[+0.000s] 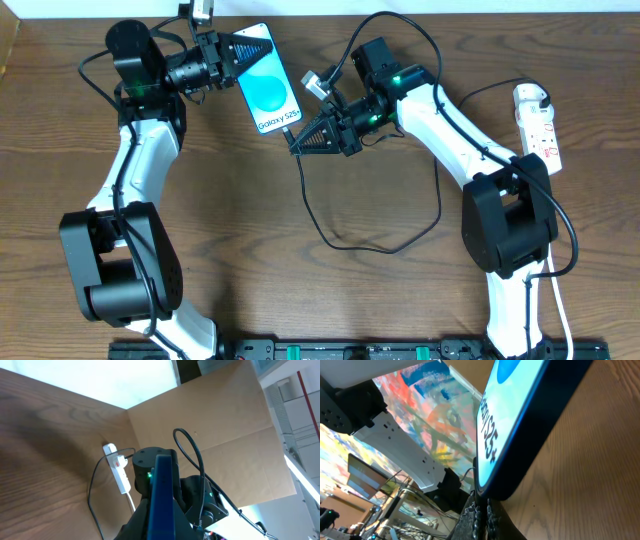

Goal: Plug charger to phone and switch on socket
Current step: 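Push the USB-C plug into the phone's port with the right gripper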

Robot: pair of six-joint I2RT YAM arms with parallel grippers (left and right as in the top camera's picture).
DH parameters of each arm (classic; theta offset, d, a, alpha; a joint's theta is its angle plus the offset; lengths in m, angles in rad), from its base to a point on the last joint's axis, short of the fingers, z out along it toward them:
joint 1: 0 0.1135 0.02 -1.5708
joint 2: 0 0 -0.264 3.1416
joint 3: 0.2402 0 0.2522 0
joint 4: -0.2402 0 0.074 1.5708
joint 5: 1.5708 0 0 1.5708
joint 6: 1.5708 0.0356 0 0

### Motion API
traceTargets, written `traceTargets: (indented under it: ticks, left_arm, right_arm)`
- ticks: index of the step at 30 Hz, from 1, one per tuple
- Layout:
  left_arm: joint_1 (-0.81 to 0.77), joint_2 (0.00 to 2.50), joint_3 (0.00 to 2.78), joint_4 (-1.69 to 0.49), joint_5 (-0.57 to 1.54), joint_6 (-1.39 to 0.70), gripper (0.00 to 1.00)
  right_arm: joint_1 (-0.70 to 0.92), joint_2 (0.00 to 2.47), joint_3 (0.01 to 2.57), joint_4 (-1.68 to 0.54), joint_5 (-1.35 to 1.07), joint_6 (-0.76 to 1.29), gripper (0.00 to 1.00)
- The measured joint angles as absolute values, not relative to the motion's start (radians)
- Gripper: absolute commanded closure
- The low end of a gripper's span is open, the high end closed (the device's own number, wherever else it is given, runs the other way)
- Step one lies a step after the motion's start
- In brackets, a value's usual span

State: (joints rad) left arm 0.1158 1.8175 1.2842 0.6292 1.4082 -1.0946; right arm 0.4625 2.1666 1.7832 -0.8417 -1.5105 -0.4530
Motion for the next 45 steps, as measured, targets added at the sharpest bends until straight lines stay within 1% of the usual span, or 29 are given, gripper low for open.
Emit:
traceTargets:
  ticks: [45]
  left_arm:
    - [0.116, 1.818, 1.284, 0.629, 1.392, -1.095, 0.93]
  right_arm:
    - [0.464, 2.167, 1.783, -0.814, -1.512, -0.423, 0.99]
